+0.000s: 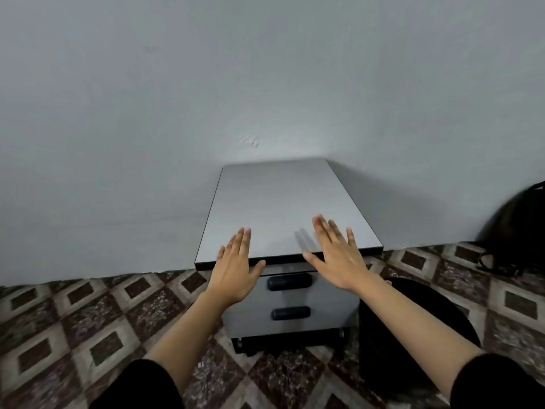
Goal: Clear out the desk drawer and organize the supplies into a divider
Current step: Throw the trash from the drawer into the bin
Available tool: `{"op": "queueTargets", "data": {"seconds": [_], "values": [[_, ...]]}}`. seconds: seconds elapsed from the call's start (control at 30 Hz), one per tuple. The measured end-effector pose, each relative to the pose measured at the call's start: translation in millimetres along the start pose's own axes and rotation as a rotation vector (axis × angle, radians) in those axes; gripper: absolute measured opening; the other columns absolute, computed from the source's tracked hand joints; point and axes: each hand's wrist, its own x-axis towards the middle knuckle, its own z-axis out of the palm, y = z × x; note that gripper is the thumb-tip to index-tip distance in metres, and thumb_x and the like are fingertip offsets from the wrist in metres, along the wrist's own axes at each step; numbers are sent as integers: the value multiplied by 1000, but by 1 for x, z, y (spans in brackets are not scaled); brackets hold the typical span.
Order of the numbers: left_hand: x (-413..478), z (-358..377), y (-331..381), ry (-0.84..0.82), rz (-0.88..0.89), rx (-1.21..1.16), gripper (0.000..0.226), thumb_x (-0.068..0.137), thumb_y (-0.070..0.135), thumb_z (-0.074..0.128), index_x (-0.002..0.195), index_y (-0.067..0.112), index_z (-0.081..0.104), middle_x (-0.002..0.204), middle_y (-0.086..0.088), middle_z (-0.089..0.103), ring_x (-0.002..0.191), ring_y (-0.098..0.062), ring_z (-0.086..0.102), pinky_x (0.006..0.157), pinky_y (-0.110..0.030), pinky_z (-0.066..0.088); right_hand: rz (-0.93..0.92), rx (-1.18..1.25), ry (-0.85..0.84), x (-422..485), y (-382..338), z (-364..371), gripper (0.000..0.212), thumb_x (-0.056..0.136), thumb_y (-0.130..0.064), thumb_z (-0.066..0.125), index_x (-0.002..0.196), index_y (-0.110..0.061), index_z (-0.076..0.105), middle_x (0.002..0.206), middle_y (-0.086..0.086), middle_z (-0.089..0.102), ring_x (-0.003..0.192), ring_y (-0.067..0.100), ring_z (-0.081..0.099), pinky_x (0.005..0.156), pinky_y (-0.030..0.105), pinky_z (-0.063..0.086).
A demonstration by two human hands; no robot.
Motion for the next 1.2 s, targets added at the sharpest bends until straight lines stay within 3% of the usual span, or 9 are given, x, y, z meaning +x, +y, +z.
{"op": "queueTargets", "data": {"seconds": [0.2,0.37,0.6,1.2], "values": [[-8,23,-14,-139,-28,140,74,98,45,33,148,15,-13,156,1,-16,144,-16,-14,117,-35,-5,28,-89,-136,-5,8,31,71,97,-51,29,151,-17,-4,159,-2,-8,146,16,-7,115,45,-9],[-12,36,-14,-46,-22,158,78,96,42,39,149,14,-10,158,1,-11,145,-17,-12,116,-36,-8,17,-144,-95,-1,9,35,70,97,-44,34,151,-17,-1,159,-2,-6,146,16,-5,116,43,-5],[-13,46,-17,-12,-8,200,84,93,41,44,148,13,-13,157,0,-12,144,-19,-14,115,-36,-10,-24,-116,-54,-2,11,42,71,97,-38,36,151,-12,-4,159,3,-8,146,19,-7,117,31,-5],[-13,50,-15,3,-41,148,94,86,39,56,149,14,-9,158,0,-9,144,-18,-13,118,-45,3,-79,-35,-2,-2,19,47,76,92,-39,48,151,-13,7,159,3,2,146,20,-2,118,31,-2]]}}
